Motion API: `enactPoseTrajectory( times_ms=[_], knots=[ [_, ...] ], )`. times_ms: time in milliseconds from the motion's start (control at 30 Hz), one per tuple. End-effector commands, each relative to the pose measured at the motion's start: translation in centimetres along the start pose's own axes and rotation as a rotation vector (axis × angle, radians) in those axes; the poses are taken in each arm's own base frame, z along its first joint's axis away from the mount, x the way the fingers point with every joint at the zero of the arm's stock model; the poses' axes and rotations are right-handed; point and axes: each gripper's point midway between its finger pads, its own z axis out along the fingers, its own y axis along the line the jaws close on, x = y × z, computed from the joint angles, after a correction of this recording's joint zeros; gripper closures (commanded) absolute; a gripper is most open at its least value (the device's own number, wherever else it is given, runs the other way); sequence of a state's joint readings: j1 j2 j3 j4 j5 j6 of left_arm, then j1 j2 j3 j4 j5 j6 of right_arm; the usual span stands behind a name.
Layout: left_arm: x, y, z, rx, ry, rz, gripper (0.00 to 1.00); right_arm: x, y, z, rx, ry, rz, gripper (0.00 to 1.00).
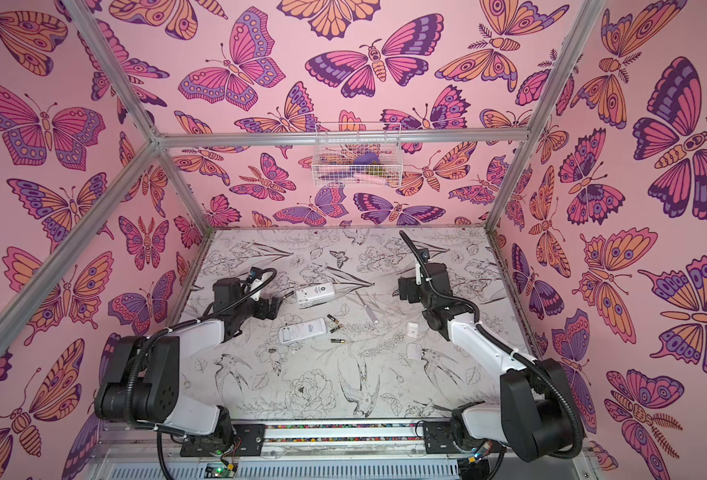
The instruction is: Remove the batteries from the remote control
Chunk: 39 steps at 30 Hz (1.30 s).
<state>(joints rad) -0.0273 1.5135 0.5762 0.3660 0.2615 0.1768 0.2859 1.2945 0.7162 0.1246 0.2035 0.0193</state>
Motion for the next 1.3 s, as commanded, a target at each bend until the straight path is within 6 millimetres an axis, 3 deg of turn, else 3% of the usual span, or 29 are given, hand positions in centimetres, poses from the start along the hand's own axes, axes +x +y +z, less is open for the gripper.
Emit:
enactPoseTrajectory(
  times_ms=[0, 200, 333, 433, 467, 700, 767, 967, 1033, 1267],
  knots=[
    [-2.4, 0.6, -1.0, -0.05, -0.154, 0.027, 0.0, -0.7, -2.2, -0.8, 0.076, -0.081, -0.055, 0.01],
    [-2.4, 1.2, -2.1, -0.109, -0.229, 0.019, 0.01, 0.7, -5.2, -0.4, 0.113, -0.141, 0.013, 0.01],
    [-2.5, 2.1, -2.6, -0.153, -0.271, -0.011, 0.01, 1.8, -6.0, 0.1, 0.106, -0.161, 0.043, 0.01],
    [-1.3, 2.9, -2.7, -0.191, -0.283, -0.047, 0.01, 2.7, -6.6, 0.4, 0.111, -0.172, 0.087, 0.01],
    [-0.3, 2.6, -2.7, -0.188, -0.313, -0.035, 0.01, 3.0, -6.6, 0.5, 0.109, -0.173, 0.092, 0.01],
    [0.0, 3.5, -2.3, -0.193, -0.279, -0.08, 0.01, 4.6, -6.4, 1.8, 0.088, -0.164, 0.096, 0.01],
    [-1.2, 4.5, -2.2, -0.226, -0.292, -0.104, 0.01, 5.0, -6.3, 2.4, 0.082, -0.152, 0.091, 0.01],
    [-1.1, 4.6, -2.2, -0.222, -0.294, -0.106, 0.01, 6.1, -6.4, 2.8, 0.092, -0.2, 0.097, 0.01],
    [-1.1, 4.6, -2.1, -0.219, -0.29, -0.11, 0.01, 5.9, -6.5, 2.7, 0.102, -0.243, 0.103, 0.01],
    [-1.1, 4.8, -2.3, -0.215, -0.292, -0.125, 0.01, 6.4, -8.4, 3.6, 0.119, -0.149, 0.19, 0.01]
  ],
)
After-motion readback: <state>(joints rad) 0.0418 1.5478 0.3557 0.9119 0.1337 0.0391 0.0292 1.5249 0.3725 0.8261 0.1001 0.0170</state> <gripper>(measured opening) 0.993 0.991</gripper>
